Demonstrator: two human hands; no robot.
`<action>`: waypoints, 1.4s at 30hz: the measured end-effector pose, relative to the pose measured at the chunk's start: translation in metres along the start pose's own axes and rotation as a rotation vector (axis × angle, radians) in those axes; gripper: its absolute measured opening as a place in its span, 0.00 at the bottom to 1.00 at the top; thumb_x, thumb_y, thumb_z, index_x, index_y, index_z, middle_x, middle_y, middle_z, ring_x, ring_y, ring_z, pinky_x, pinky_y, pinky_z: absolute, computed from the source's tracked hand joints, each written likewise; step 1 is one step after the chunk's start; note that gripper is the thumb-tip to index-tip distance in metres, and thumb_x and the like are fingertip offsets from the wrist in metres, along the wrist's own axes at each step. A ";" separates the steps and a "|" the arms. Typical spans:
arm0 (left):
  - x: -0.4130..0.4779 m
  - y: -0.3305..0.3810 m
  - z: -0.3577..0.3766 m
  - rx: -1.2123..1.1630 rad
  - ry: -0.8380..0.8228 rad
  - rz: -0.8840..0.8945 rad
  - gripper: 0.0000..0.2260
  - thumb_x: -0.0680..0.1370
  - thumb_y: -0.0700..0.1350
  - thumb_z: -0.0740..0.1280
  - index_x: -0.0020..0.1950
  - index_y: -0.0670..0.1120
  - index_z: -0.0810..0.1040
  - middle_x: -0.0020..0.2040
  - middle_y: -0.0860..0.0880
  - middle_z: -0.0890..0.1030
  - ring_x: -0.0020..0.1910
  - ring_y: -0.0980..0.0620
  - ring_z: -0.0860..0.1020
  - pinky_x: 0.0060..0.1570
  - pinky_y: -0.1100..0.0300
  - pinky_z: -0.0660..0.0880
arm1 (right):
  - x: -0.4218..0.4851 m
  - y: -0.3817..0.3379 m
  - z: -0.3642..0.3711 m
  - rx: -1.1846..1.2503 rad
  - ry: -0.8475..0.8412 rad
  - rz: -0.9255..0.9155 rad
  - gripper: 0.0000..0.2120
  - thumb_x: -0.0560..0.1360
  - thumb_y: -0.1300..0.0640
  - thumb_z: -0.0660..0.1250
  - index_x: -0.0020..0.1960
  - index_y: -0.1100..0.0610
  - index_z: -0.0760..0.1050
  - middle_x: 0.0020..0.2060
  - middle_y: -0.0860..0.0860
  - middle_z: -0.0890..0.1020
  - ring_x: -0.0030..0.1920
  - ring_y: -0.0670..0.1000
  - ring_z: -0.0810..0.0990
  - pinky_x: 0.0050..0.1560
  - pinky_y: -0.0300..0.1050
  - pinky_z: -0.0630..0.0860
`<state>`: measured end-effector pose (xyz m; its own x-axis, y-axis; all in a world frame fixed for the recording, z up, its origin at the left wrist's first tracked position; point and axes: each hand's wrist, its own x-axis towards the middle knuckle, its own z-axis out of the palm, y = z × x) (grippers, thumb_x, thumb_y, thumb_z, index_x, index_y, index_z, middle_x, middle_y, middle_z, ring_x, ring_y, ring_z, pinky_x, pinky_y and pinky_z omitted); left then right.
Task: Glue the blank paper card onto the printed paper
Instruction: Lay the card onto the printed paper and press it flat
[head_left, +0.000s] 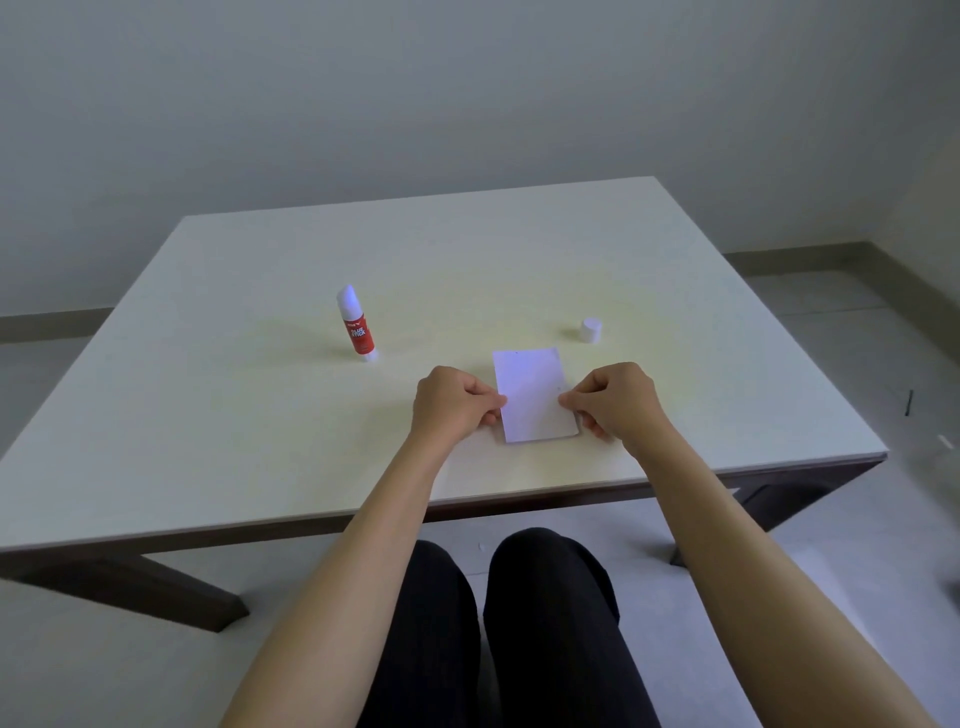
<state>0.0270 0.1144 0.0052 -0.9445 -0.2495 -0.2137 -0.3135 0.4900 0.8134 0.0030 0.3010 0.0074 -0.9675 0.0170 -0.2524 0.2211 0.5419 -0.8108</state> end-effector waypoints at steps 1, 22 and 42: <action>0.000 0.000 0.000 0.009 -0.001 -0.002 0.07 0.70 0.42 0.73 0.31 0.48 0.82 0.28 0.52 0.82 0.28 0.57 0.79 0.35 0.66 0.74 | 0.000 0.000 0.000 -0.007 -0.001 -0.002 0.11 0.69 0.62 0.72 0.29 0.60 0.75 0.21 0.53 0.76 0.15 0.45 0.67 0.19 0.35 0.64; -0.001 -0.005 0.013 0.259 0.140 0.154 0.07 0.70 0.44 0.73 0.40 0.47 0.76 0.36 0.51 0.76 0.38 0.50 0.73 0.37 0.60 0.67 | -0.002 -0.002 0.011 -0.136 0.102 -0.120 0.11 0.69 0.64 0.72 0.39 0.59 0.68 0.34 0.58 0.76 0.34 0.56 0.74 0.36 0.47 0.72; 0.008 -0.024 -0.021 0.679 -0.083 0.462 0.20 0.79 0.50 0.64 0.70 0.49 0.72 0.72 0.52 0.69 0.68 0.50 0.70 0.66 0.52 0.66 | -0.012 -0.015 0.034 -0.279 0.014 -0.206 0.07 0.72 0.69 0.62 0.37 0.73 0.74 0.31 0.67 0.73 0.34 0.64 0.69 0.35 0.44 0.70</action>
<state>0.0290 0.0830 -0.0041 -0.9885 0.1510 0.0012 0.1429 0.9330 0.3304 0.0156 0.2638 0.0051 -0.9904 -0.1056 -0.0895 -0.0189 0.7440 -0.6680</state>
